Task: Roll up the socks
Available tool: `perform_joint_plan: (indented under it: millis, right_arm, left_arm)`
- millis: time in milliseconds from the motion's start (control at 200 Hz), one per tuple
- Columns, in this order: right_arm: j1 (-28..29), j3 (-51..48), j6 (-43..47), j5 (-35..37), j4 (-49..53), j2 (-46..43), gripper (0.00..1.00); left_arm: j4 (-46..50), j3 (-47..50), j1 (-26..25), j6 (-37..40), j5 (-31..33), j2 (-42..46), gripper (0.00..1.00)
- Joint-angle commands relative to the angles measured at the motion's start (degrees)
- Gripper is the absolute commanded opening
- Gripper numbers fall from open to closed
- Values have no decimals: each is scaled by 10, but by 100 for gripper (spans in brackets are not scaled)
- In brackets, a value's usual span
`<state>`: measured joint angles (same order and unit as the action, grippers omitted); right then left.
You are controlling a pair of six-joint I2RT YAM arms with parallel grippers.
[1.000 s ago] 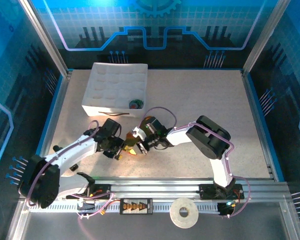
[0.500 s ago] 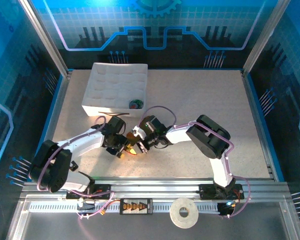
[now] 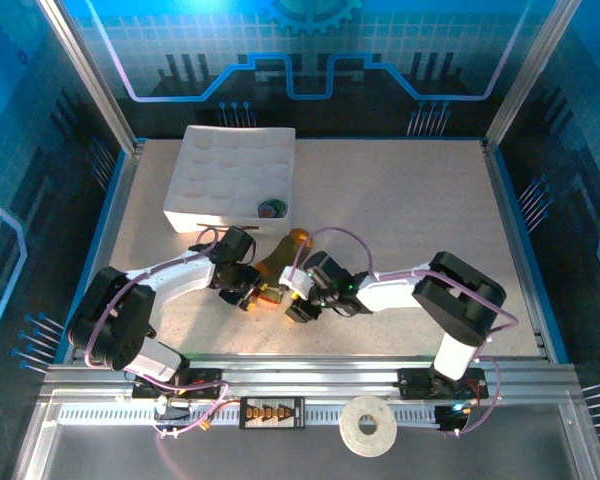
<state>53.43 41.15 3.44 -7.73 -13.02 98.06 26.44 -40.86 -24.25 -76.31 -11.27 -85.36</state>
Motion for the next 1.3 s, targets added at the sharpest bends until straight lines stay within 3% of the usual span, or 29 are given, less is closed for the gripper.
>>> perform_joint_plan:
  millis: [0, 155, 465, 580, 730, 901, 1081, 1296]
  right_arm:
    - [43, -22, 111, 149, -72, -34, 52]
    - [80, 2, 178, 194, -76, -25, 52]
    - [102, 63, 204, 226, -68, 44, 50]
    - [102, 87, 203, 216, -44, 64, 43]
    - [102, 89, 182, 242, -28, 92, 24]
    - [95, 110, 139, 242, 30, 112, 14]
    - [76, 101, 85, 185, 70, 115, 1]
    - [41, 96, 33, 70, 90, 124, 0]
  left_arm:
    - [62, 21, 5, 8, 27, -28, 44]
    - [54, 21, 7, 11, 25, -32, 42]
    - [56, 4, 12, 26, 17, -51, 41]
    - [54, 5, 16, 30, 13, -53, 41]
    - [50, 0, 18, 33, 8, -48, 41]
    - [55, -9, 20, 31, -1, -20, 42]
    - [80, -25, 25, 15, -1, 48, 51]
    - [90, -16, 42, -8, 11, 121, 59]
